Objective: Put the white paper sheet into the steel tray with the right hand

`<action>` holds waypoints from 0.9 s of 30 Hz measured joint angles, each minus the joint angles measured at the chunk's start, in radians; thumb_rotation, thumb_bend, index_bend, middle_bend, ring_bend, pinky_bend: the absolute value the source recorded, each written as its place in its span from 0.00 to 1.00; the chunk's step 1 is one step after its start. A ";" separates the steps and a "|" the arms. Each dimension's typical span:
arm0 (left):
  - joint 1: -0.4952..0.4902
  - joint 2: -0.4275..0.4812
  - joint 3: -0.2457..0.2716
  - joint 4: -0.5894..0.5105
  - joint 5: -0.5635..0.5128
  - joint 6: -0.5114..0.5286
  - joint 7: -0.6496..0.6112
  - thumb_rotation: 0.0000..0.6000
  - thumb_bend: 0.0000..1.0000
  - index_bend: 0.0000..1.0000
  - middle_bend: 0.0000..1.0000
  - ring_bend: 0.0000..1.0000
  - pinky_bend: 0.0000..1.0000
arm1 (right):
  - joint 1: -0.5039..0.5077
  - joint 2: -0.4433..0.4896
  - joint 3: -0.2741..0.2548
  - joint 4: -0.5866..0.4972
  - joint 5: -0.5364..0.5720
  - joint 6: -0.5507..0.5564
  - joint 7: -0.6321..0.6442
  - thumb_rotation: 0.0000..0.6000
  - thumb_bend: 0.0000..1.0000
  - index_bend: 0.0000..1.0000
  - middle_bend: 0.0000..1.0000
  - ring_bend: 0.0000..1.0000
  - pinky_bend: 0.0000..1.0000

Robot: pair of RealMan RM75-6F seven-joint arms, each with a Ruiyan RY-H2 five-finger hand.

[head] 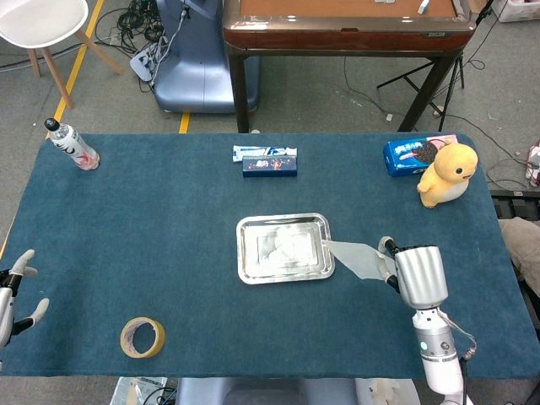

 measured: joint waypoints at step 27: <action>0.004 0.013 -0.008 -0.003 -0.011 0.005 -0.020 1.00 0.26 0.11 0.36 0.29 0.46 | 0.229 -0.121 0.167 0.235 0.172 -0.108 -0.109 1.00 0.46 0.57 1.00 1.00 1.00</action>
